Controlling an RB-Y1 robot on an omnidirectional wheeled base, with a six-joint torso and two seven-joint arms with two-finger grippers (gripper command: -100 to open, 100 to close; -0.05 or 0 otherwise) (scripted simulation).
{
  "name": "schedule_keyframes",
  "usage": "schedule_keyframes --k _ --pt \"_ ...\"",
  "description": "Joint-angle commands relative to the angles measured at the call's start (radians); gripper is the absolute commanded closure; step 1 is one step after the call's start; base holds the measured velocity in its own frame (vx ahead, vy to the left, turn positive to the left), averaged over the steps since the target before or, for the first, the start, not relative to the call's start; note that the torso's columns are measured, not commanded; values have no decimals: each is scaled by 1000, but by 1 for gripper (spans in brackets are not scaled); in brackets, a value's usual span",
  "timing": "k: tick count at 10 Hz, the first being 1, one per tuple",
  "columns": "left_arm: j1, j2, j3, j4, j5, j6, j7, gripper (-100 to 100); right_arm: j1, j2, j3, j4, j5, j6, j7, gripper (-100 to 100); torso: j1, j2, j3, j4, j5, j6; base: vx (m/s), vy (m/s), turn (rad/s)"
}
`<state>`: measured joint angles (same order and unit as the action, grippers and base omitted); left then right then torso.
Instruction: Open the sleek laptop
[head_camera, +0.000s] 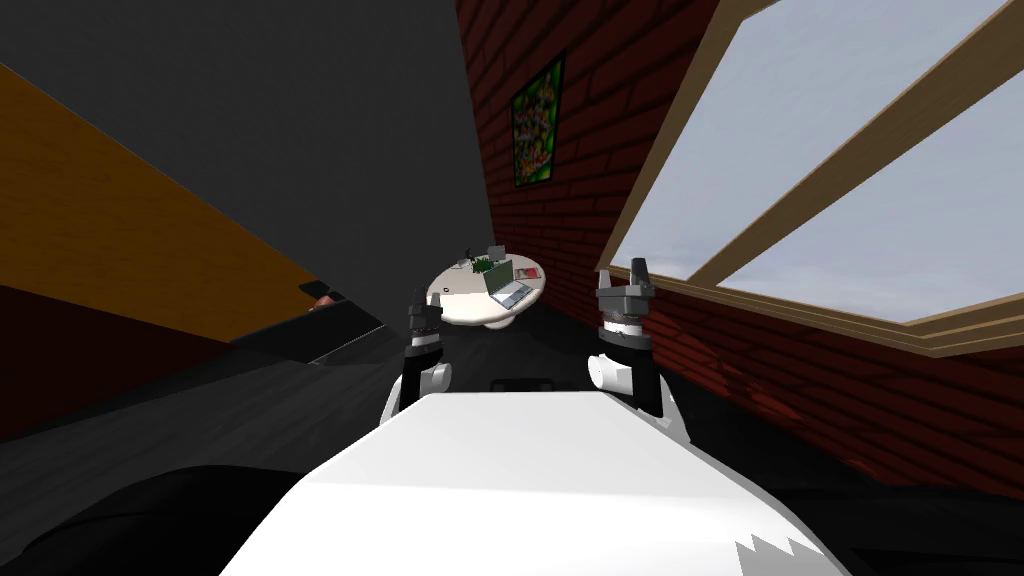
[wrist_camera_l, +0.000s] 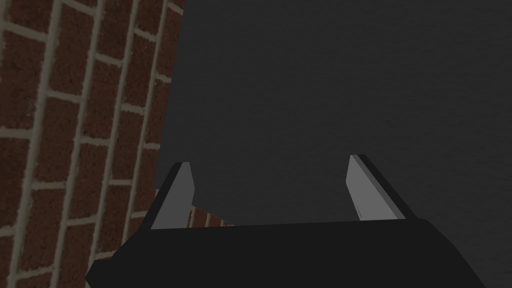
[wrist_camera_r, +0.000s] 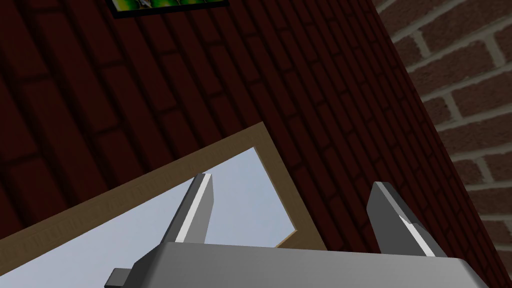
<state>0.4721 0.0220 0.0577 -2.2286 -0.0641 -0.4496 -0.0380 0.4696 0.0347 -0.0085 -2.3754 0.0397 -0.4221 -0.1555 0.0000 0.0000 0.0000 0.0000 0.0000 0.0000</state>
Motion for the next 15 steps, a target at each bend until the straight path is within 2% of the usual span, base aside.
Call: schedule_keyframes --k 1,9,10,12,13,14,15 --pt "0 0 0 0 0 0 0 0 0 0 0 0 0 0 0 0 0 40 -82 41 0 0 0 0 0" --pt "0 0 0 0 0 0 0 0 0 0 0 0 0 0 0 0 0 618 -1234 617 0 0 0 0 0" --pt "-18 39 15 11 3 35 1 -100 0 0 0 0 0 0 0 0 0 691 -1382 691 0 0 14 -35 -63" --pt "-44 77 37 26 6 86 4 -100 0 0 0 0 0 0 0 0 -3 734 -1471 734 -1 0 22 -72 -76" --pt "-61 96 51 36 9 114 5 -100 0 0 0 0 0 0 0 0 -2 736 -1476 736 -1 0 49 -91 -80" --pt "-61 96 51 36 9 118 5 -100 0 0 0 0 0 0 0 0 -1 736 -1477 737 0 0 42 -56 -22" --pt "-80 115 67 47 11 154 7 -100 0 0 0 0 0 0 0 0 2 738 -1476 738 0 0 39 -58 -71"
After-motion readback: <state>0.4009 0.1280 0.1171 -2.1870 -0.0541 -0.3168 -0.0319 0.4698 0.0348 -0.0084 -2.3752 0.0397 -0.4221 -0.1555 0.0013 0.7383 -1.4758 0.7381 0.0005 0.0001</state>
